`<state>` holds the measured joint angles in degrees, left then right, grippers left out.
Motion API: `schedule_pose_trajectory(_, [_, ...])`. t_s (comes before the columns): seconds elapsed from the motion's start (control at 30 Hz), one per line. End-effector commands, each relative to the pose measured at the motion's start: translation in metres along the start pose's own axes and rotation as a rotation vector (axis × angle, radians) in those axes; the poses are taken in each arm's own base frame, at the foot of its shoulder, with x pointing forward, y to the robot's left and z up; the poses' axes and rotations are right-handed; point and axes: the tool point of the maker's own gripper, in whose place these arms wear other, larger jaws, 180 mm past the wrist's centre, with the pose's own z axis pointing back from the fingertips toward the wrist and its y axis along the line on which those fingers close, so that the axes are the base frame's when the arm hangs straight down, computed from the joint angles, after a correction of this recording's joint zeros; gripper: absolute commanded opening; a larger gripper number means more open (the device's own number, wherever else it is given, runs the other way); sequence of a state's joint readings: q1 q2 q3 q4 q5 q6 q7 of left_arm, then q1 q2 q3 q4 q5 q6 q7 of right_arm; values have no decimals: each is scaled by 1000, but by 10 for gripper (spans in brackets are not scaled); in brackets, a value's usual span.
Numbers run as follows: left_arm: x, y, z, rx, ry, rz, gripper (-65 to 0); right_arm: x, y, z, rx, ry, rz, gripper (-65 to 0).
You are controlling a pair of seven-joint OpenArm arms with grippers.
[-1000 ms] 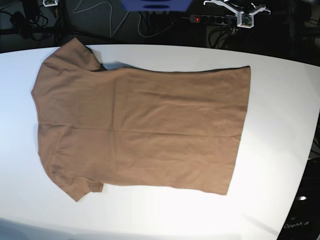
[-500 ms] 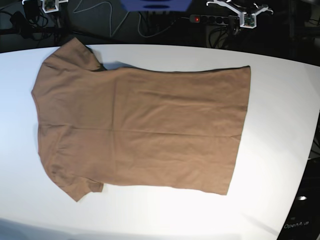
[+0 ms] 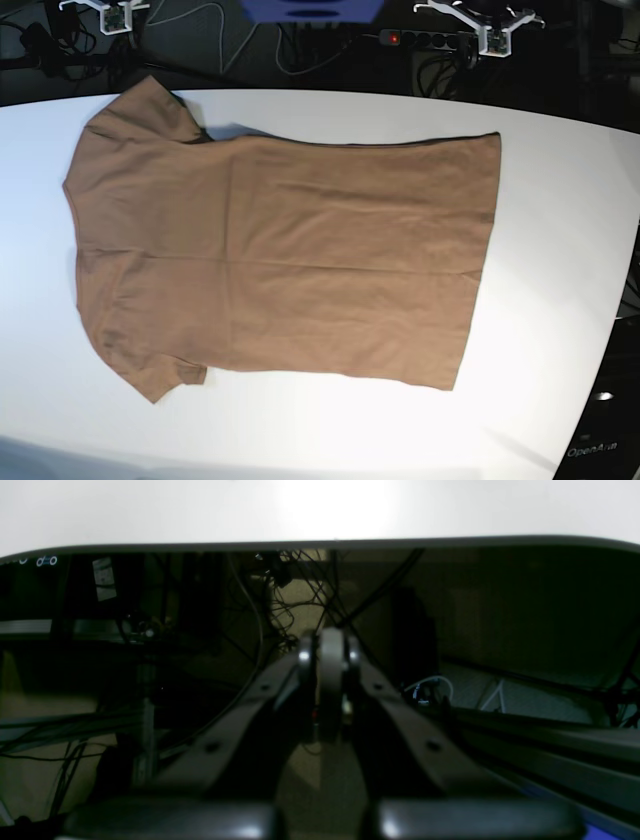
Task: Fold the T-shirt properly
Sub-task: 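Move both grippers out from rest toward the shirt's collar edge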
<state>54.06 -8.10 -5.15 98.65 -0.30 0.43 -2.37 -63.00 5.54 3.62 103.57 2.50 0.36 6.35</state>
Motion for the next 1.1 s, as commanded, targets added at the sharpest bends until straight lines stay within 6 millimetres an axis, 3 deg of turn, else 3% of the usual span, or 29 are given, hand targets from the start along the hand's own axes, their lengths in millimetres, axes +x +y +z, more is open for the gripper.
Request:
schedule_pose_trajectory(0.0, [8, 2, 1, 5, -35, -3, -643, 6, -3, 5, -4, -16, 4, -649])
schedule_pose_trajectory(1.07, [11, 3, -1, 5, -44, -2, -643, 21, -10, -5, -27, 22, 3, -640])
